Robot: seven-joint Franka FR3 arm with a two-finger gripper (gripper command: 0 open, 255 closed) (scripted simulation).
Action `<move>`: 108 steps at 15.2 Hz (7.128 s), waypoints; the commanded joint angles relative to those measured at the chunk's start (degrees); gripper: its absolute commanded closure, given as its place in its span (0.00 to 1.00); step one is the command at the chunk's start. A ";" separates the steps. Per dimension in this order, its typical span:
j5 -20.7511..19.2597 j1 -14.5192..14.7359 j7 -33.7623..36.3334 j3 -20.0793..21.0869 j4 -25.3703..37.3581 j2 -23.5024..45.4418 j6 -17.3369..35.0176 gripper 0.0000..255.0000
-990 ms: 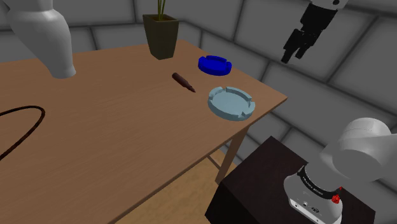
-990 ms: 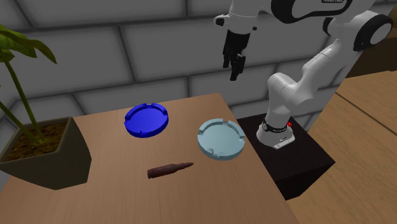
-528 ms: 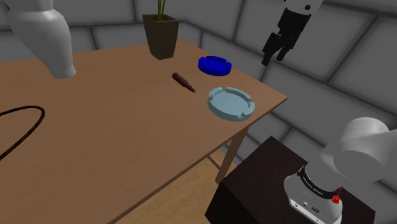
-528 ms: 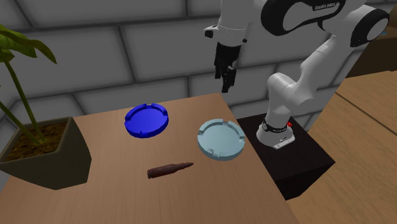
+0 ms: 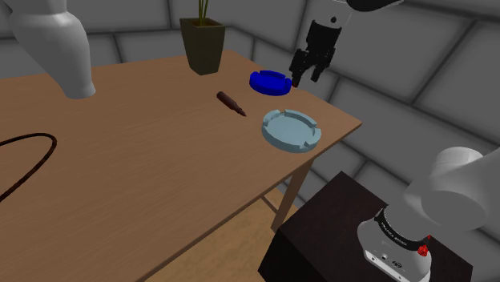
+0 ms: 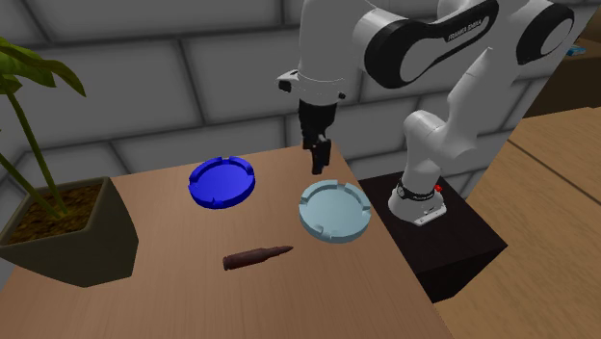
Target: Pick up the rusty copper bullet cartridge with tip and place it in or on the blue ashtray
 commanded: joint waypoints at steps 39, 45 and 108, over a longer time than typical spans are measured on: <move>-1.27 4.80 9.34 6.56 22.73 35.82 12.58 1.00; -1.16 4.78 9.35 6.59 25.01 35.20 9.70 1.00; 1.58 -10.36 -15.82 -2.88 36.43 41.78 3.72 0.00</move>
